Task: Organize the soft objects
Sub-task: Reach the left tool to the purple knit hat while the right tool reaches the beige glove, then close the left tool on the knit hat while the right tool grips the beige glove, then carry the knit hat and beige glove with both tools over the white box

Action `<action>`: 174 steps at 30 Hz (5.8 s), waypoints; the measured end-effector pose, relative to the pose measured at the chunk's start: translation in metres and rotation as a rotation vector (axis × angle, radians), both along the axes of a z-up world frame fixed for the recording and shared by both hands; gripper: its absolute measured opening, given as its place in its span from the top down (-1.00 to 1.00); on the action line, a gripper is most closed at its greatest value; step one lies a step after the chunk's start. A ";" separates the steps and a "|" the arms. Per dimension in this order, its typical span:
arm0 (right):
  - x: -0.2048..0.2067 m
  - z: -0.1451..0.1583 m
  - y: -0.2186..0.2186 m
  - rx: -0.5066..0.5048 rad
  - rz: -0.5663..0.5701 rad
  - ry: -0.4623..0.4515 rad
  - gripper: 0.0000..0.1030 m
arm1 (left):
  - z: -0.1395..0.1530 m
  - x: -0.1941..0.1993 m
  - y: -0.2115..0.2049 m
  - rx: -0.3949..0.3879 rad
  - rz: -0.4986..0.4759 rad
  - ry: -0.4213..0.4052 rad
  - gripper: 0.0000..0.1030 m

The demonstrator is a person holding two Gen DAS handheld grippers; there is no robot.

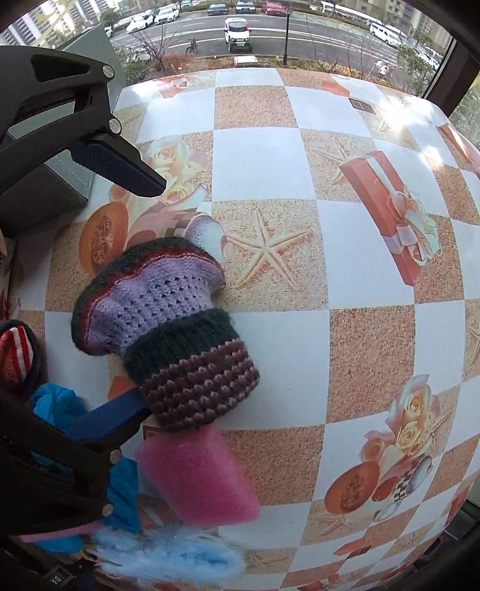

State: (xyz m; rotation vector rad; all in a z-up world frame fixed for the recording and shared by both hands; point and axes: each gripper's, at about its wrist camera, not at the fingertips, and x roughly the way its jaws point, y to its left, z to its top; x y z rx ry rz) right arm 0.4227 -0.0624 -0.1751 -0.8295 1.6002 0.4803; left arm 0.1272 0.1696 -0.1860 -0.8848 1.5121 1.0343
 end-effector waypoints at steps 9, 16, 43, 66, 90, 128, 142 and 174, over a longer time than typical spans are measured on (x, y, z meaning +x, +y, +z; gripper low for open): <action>-0.001 0.005 0.006 0.141 0.048 0.091 -0.98 | -0.009 0.005 0.001 -0.009 -0.025 -0.022 -0.97; -0.019 -0.019 0.030 0.107 0.105 0.098 -0.99 | -0.008 0.014 0.005 -0.027 -0.036 -0.027 -1.00; -0.031 0.049 0.027 0.371 0.147 0.224 0.34 | 0.109 0.098 -0.054 0.121 -0.244 -0.231 0.09; -0.023 0.104 -0.122 0.356 0.130 0.219 0.34 | 0.172 0.148 -0.313 0.016 -0.815 -0.392 0.09; -0.269 0.138 -0.166 0.315 0.569 0.366 0.33 | 0.181 -0.072 -0.336 0.087 -0.794 -0.423 0.09; -0.475 0.114 -0.016 0.296 1.073 0.401 0.33 | 0.101 -0.291 -0.247 0.177 0.133 -0.228 0.09; -0.494 0.085 -0.027 0.206 1.119 0.414 0.33 | 0.083 -0.296 -0.253 0.130 0.132 -0.191 0.09; -0.496 0.075 -0.046 0.170 1.133 0.454 0.33 | 0.076 -0.296 -0.260 0.115 0.136 -0.178 0.06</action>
